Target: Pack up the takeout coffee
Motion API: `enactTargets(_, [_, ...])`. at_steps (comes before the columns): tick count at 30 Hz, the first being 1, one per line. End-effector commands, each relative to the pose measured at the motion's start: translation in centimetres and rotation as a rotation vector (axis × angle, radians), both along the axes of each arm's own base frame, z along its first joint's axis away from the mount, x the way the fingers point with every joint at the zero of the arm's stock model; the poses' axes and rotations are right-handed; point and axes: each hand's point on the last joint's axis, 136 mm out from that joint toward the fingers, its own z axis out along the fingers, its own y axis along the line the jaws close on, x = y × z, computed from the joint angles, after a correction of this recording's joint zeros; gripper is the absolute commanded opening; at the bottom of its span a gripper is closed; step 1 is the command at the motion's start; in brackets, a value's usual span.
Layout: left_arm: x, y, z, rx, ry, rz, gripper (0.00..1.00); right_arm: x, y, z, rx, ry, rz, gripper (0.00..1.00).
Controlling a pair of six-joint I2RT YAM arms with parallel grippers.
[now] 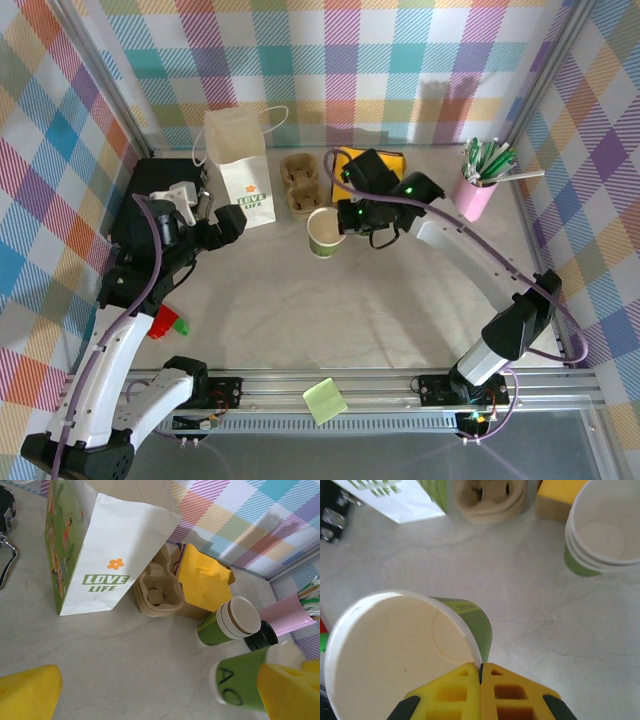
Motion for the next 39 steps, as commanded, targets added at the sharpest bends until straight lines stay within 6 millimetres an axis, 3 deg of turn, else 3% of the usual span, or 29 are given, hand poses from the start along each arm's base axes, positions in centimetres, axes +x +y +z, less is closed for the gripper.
enactTargets(1, [-0.2,-0.5,0.1,0.002,-0.031,-0.027,0.99,0.7,0.5,-0.2,0.03,-0.065,-0.034,0.01])
enactTargets(7, [0.0,-0.5,-0.4,0.001,-0.026,-0.026,0.99,0.8,0.7,-5.6,-0.011,-0.016,-0.058,0.0])
enactTargets(13, [0.2,-0.5,-1.0,0.004,-0.014,-0.023,0.98,0.6,0.7,-9.7,-0.054,0.055,-0.074,0.0])
enactTargets(22, [0.6,-0.4,-1.5,0.014,-0.005,-0.016,0.98,0.1,0.5,-12.9,-0.089,0.114,-0.077,0.0])
enactTargets(30, [0.5,-0.3,-1.7,0.02,-0.001,-0.01,0.98,-0.3,0.4,-13.4,-0.083,0.131,-0.083,0.15])
enactTargets(32, [0.5,-0.3,-1.7,0.019,0.0,-0.011,0.99,-0.3,0.4,-13.1,-0.084,0.13,-0.082,0.23])
enactTargets(35, [0.4,-0.2,-1.5,0.021,0.0,-0.009,0.98,-0.4,0.1,-11.7,-0.088,0.116,-0.085,0.32])
enactTargets(39, [0.2,-0.2,-1.1,0.022,-0.004,-0.009,0.99,-0.2,-1.1,-7.9,-0.107,0.052,-0.092,0.39])
